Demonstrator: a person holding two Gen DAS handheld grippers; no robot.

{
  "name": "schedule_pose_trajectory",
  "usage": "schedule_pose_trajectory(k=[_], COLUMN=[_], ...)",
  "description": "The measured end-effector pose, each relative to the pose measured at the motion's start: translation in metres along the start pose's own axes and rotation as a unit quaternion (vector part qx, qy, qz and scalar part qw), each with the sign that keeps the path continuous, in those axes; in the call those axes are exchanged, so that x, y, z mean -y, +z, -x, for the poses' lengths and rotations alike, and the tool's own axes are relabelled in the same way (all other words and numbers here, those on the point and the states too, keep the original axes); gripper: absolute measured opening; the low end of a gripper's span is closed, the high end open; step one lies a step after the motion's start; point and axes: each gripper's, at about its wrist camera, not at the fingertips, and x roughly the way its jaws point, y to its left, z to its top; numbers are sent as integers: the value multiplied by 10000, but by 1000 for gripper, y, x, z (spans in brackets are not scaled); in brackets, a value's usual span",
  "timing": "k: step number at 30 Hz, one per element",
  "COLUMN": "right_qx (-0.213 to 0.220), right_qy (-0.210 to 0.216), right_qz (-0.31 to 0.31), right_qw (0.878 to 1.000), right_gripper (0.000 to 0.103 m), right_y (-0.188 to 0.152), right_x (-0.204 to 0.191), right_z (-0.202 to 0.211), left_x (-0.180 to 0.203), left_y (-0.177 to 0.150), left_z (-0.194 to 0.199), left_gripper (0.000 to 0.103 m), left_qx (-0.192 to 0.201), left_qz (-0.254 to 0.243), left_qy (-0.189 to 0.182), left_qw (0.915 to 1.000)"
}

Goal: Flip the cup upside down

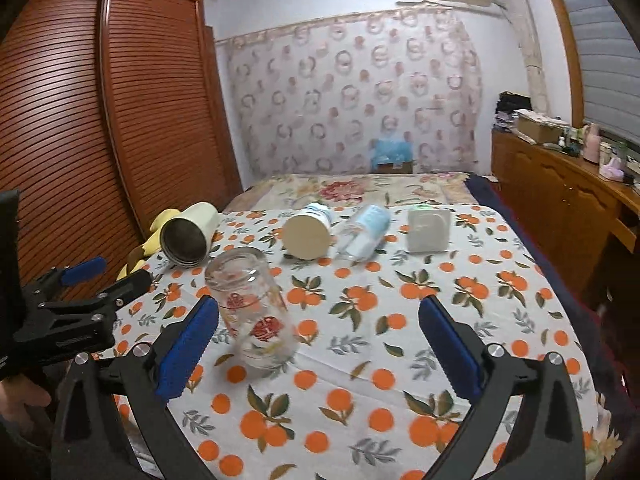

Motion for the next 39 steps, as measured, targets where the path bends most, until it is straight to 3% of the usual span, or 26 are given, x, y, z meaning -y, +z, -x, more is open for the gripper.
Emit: schedule_pose_trajectory(k=[39], right_qx=[150], right_qy=[-81], right_qz=[113], right_qw=[9998], right_gripper=[101], right_y=[-8], right_x=[-3], right_z=[4], left_x=[8], left_y=[-3], left_z=[10], left_gripper=[96], left_qx=[56], left_qz=[-29], left_qy=[139], left_qw=[9999])
